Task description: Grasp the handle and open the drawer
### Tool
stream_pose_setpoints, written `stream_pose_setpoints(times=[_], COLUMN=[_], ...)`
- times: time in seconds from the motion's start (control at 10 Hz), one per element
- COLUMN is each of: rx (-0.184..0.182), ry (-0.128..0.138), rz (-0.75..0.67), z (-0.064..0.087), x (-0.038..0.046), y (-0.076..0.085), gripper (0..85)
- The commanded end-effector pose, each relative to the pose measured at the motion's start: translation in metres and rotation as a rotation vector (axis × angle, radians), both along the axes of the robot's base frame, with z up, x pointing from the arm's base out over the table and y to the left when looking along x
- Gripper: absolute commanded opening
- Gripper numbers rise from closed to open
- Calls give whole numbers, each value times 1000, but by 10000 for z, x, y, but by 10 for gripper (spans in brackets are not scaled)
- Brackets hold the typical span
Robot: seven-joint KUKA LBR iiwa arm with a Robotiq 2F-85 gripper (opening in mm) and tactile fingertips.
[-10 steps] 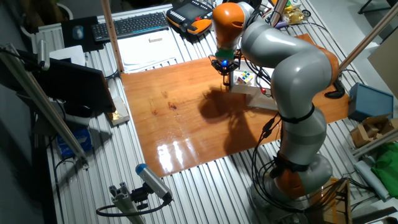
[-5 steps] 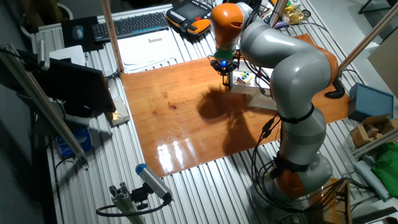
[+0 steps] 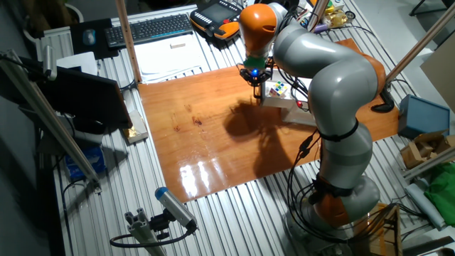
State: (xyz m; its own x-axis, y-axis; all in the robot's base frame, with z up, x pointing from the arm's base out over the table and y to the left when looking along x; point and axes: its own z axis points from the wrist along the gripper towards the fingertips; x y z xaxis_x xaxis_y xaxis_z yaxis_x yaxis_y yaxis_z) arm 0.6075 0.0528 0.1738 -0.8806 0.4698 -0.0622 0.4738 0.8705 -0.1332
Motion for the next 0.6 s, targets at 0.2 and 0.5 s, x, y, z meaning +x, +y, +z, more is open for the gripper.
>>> stream_pose_setpoints(times=[0.2, 0.5], rx=[-5, -6], ry=[0, 0], rz=[1, 1], z=[0, -2], x=[-2, -4], y=[8, 21], gripper=[7, 7])
